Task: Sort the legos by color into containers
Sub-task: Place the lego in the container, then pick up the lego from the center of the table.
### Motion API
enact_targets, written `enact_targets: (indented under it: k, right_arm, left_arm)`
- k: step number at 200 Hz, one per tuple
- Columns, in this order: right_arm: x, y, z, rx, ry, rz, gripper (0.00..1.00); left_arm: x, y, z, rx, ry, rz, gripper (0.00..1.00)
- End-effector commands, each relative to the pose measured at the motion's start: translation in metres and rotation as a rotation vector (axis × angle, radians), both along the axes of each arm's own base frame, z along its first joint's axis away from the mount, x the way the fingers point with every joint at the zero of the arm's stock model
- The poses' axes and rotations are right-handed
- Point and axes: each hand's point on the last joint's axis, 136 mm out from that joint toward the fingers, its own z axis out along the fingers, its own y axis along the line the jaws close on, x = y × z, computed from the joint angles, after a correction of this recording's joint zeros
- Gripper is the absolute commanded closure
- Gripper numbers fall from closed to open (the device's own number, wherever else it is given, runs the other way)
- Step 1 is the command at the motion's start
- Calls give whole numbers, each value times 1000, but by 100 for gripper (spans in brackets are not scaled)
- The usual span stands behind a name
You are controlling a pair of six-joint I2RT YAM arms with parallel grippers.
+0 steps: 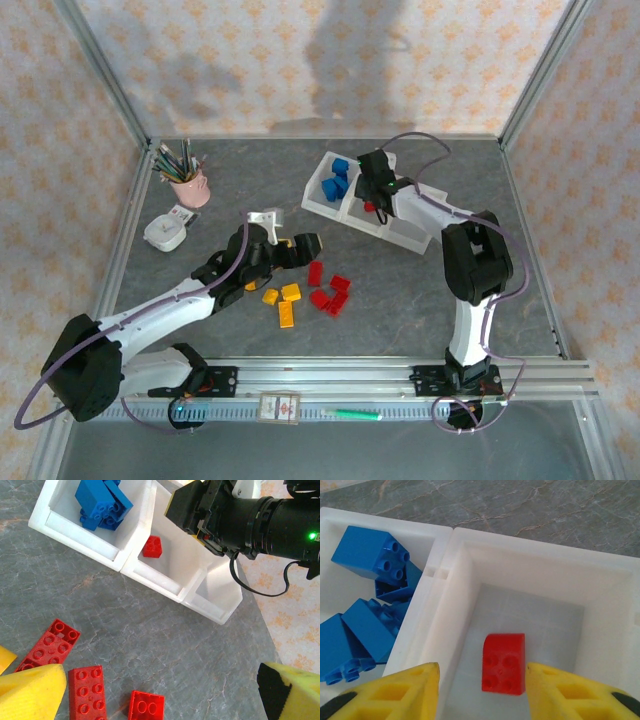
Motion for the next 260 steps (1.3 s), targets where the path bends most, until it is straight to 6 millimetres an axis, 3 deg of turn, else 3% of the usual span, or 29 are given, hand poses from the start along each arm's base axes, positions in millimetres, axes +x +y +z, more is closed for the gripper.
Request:
enact_targets:
  k: [1, 50, 102, 135, 195, 260]
  right_arm:
    - [-17, 6, 25, 33, -28, 32, 51]
    - [-72, 36, 34, 72, -9, 120, 45]
    - [-131, 84, 8, 106, 79, 184, 34]
    - [-156, 120, -9, 125, 122, 217, 31]
    - [-168, 163, -46, 112, 189, 222, 28]
    - [-155, 175, -69, 67, 195, 203, 25]
  left_arm:
    - [7, -2, 22, -18, -62, 14, 1]
    - [0, 12, 22, 6, -71, 46, 1]
    - [-12, 32, 19, 27, -77, 98, 1]
    - [-22, 49, 15, 55, -63, 141, 1]
    - [-38, 81, 10, 95, -64, 233, 1]
    - [-42, 89, 8, 115, -66, 248, 1]
